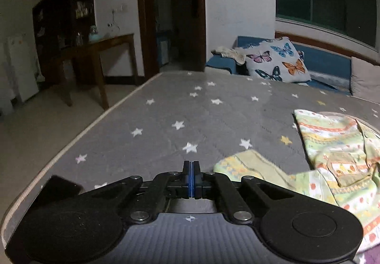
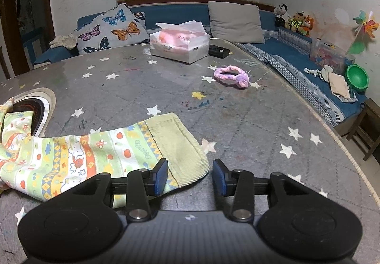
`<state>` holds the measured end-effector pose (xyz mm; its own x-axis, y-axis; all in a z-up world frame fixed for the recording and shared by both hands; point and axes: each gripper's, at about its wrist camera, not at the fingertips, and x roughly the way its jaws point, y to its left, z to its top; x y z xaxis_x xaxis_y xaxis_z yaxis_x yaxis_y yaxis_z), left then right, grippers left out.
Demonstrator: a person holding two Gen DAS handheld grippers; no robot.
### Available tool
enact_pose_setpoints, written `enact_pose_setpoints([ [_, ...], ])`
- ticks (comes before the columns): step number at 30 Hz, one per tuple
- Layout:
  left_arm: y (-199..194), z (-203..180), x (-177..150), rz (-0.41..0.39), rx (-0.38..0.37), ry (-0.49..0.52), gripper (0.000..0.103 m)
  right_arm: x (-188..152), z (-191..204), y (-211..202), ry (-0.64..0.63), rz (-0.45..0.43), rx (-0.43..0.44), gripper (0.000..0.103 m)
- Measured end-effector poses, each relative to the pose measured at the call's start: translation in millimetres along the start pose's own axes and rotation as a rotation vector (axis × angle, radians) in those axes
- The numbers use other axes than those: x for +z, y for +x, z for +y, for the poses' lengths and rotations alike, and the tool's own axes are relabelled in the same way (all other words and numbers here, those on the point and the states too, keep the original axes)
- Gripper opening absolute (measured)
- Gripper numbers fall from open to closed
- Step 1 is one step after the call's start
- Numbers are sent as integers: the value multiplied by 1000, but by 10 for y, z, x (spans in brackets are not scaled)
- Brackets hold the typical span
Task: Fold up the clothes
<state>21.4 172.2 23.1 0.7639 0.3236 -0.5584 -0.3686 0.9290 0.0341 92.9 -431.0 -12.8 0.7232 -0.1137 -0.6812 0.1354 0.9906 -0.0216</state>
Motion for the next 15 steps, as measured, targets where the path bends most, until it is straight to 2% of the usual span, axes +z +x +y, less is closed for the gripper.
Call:
enact_pose_setpoints([
  [1, -27, -18, -22, 5, -18, 18, 1, 2, -2, -12, -3, -2, -3, 50],
  [5, -117, -271, -120, 8, -96, 120, 5, 18, -16, -55, -13, -6, -15, 51],
  [7, -145, -438, -160, 2, -133, 167, 18, 29, -27, -69, -16, -7, -20, 51],
  [8, -141, -517, -171, 0, -151, 184, 35, 33, -32, -77, -17, -9, -22, 51],
  [9, -136, -599, -183, -2, -167, 203, 47, 36, -37, -86, -17, -10, -25, 51],
  [13, -41, -884, -216, 0, -189, 286, 49, 47, -53, -125, -18, -17, -30, 52],
  [15, 46, -941, -219, 20, -194, 281, 48, 48, -48, -145, -21, -21, -30, 52],
])
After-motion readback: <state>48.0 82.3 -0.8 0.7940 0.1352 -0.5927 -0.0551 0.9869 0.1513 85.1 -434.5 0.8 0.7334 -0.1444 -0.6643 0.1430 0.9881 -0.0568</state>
